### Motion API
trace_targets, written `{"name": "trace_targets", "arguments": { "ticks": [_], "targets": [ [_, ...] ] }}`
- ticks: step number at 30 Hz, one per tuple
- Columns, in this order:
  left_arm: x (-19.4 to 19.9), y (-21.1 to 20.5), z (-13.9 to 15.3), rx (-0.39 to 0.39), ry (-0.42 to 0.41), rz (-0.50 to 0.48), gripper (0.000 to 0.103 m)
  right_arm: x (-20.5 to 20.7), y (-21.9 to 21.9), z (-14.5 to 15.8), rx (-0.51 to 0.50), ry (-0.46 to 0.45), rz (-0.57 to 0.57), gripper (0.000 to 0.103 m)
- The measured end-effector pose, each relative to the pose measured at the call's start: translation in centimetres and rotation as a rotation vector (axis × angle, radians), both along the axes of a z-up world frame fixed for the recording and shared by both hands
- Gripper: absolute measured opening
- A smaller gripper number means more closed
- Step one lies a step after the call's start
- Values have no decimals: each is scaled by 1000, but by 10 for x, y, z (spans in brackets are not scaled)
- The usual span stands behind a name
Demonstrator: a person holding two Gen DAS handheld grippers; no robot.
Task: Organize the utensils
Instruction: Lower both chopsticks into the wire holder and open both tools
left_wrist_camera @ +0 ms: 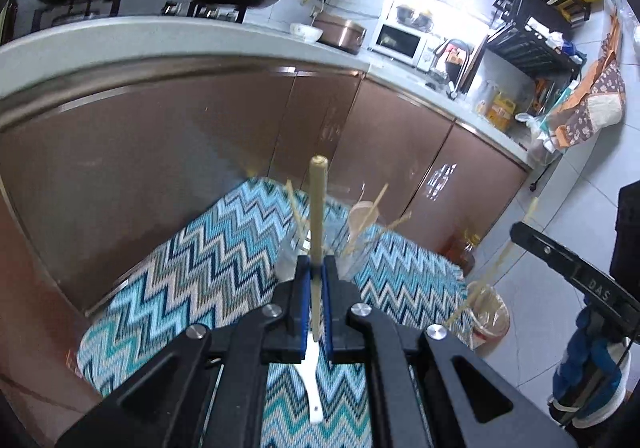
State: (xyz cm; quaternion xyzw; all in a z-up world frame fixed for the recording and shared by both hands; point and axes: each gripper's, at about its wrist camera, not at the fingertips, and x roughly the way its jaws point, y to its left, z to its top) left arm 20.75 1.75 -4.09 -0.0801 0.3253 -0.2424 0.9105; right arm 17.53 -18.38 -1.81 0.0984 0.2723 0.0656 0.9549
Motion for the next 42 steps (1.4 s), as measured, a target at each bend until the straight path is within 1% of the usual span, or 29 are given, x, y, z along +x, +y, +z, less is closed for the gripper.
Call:
{"name": "trace_targets", "arguments": {
  "ticks": [7, 10, 14, 17, 19, 23, 26, 28, 29, 32, 34, 36, 38, 40, 42],
  "targets": [
    [34, -17, 34, -38, -72, -18, 5, 40, -9, 30, -23, -131, -17, 5],
    [54, -27, 42, -51, -99, -12, 5, 58, -13, 37, -29, -178, -21, 5],
    [78, -41, 45, -53, -123, -4, 5, 80, -15, 40, -56, -224, -36, 5],
    [95, -56, 38, -37, -122, -2, 5, 100, -17, 35, -54, -235, -29, 5],
    [107, -67, 27, -16, -112, -1, 5, 112, -18, 27, -57, -233, -28, 5],
    [124, -88, 1, 33, -102, 18, 5, 130, -16, 1, -86, -218, -34, 5],
    [134, -102, -20, 67, -110, 42, 5, 143, -12, -25, -106, -196, -24, 5],
    [139, -107, -36, 76, -93, 48, 5, 149, -13, -39, -102, -175, -19, 5],
    [143, -110, -45, 73, -69, 41, 5, 150, -13, -46, -100, -163, -17, 5],
    [147, -111, -59, 63, -36, 32, 7, 150, -11, -63, -107, -129, -9, 5],
    [146, -110, -61, 59, -32, 26, 7, 148, -12, -67, -111, -122, -12, 8],
    [142, -107, -57, 49, -35, 21, 9, 141, -15, -65, -105, -124, -21, 16],
    [132, -103, -50, 43, -52, 21, 18, 132, -18, -60, -96, -135, -31, 17],
    [121, -97, -43, 39, -71, 26, 23, 123, -19, -55, -93, -147, -39, 17],
    [107, -92, -35, 42, -88, 31, 24, 108, -19, -47, -91, -161, -47, 18]
  ]
}}
